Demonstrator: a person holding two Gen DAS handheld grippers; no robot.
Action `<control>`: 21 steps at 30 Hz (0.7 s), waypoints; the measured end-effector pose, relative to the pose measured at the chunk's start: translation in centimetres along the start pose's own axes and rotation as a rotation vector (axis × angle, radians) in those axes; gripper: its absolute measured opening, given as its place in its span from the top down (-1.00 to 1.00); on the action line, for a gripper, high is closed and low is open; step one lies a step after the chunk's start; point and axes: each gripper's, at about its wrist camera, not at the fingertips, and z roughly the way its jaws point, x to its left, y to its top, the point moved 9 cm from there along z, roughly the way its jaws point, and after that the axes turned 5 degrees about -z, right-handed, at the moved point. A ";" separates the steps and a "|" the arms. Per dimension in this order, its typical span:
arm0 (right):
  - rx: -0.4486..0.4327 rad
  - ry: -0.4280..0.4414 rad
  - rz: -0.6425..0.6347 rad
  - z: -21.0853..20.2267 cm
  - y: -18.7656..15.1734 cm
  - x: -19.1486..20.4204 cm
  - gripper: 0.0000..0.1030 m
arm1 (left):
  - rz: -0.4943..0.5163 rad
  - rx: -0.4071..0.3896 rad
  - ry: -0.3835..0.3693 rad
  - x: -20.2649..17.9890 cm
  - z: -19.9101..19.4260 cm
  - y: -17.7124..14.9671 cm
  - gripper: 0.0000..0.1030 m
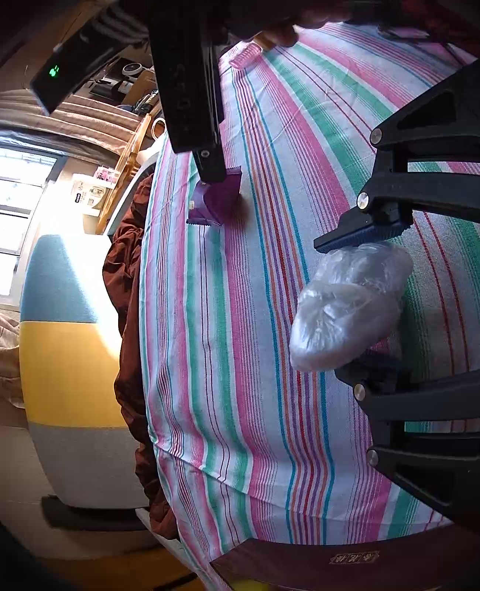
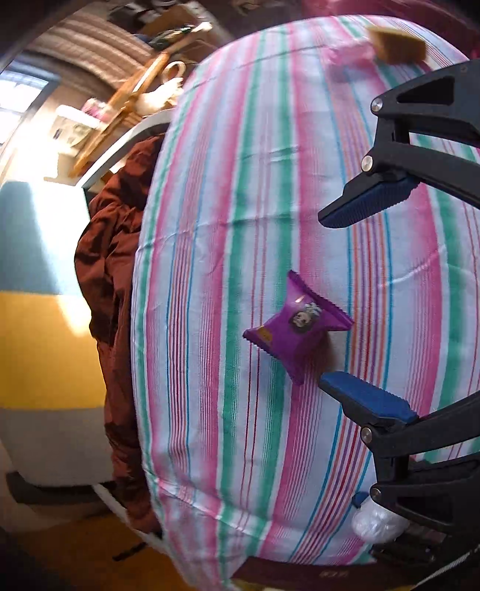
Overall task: Organize objects
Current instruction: 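Grasp the white plastic bag with the left gripper while the right gripper grasps the purple packet, then carry the white bag and purple packet toward the gold tray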
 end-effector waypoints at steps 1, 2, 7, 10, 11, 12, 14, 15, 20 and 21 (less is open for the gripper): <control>0.016 -0.006 -0.061 0.6 0.5 0.3 -0.58 | -0.005 -0.002 -0.005 0.1 0.0 0.0 0.07; 0.036 -0.008 -0.109 1.3 0.9 0.5 -0.58 | -0.007 -0.004 -0.009 0.1 0.0 0.0 0.07; 0.123 0.017 -0.215 4.5 1.1 1.8 -0.30 | -0.006 -0.011 -0.008 0.1 0.0 0.0 0.07; 0.098 0.102 -0.126 4.6 1.2 2.2 0.35 | -0.012 -0.013 -0.015 0.1 0.0 0.0 0.07; 0.093 0.093 -0.106 4.5 1.2 2.2 0.35 | -0.011 -0.014 -0.014 0.0 0.0 0.0 0.07; 0.088 0.087 -0.095 4.5 1.0 2.2 0.36 | -0.009 -0.015 -0.012 0.0 0.0 0.0 0.07; 0.083 0.091 -0.064 4.2 0.4 2.4 0.36 | -0.008 -0.016 -0.009 0.0 -0.1 0.0 0.07; 0.089 0.103 -0.043 4.0 0.0 2.5 0.37 | -0.010 -0.016 -0.011 0.0 -0.1 0.0 0.07; 0.112 0.160 0.016 2.7 -2.4 3.7 0.38 | -0.007 -0.018 -0.008 -0.1 -0.2 -0.1 0.07; 0.107 0.166 0.023 2.5 -2.9 3.9 0.38 | -0.008 -0.017 -0.009 -0.1 -0.2 -0.1 0.07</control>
